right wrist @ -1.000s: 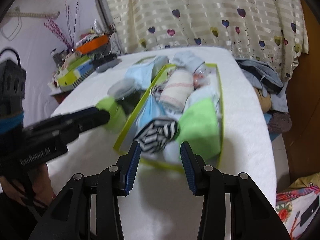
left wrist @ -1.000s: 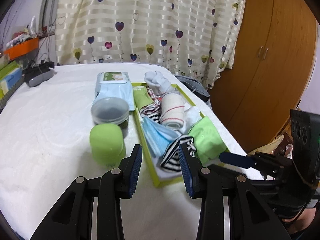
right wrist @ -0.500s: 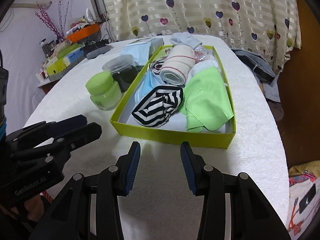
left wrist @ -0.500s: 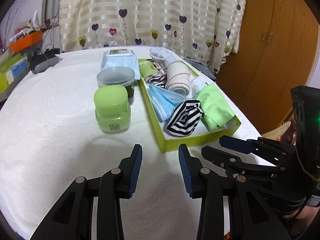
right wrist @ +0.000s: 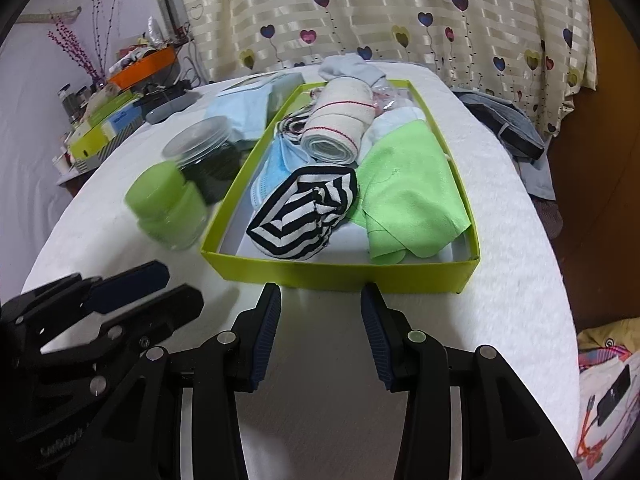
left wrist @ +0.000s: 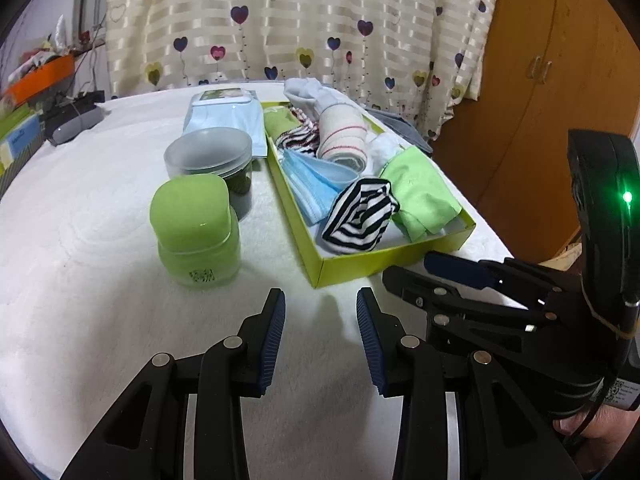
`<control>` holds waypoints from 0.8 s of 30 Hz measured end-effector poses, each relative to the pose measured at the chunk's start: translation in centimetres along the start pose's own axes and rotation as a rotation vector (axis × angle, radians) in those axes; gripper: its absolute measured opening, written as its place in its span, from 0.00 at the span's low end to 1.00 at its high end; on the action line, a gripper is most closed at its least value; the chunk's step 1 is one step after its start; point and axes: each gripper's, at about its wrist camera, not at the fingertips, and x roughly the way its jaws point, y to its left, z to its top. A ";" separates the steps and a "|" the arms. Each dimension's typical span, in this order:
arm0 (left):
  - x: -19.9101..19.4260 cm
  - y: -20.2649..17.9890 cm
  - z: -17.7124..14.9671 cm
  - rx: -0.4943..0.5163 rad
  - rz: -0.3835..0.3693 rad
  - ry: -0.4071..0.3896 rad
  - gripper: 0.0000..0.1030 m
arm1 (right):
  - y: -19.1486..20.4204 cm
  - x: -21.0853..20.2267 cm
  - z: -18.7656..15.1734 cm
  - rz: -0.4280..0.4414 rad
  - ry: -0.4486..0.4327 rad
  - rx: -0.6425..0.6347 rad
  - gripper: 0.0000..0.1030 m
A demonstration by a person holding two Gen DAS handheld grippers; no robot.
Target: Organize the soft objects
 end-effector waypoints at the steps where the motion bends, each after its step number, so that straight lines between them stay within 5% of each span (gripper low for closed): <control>1: 0.3 0.0 0.1 -0.005 0.009 0.004 0.34 | -0.1 0.2 0.3 -0.002 -0.001 -0.001 0.42; 24: 1.0 1.0 0.3 -0.064 0.081 0.016 0.34 | 0.8 2.7 2.3 -0.061 0.057 -0.031 0.49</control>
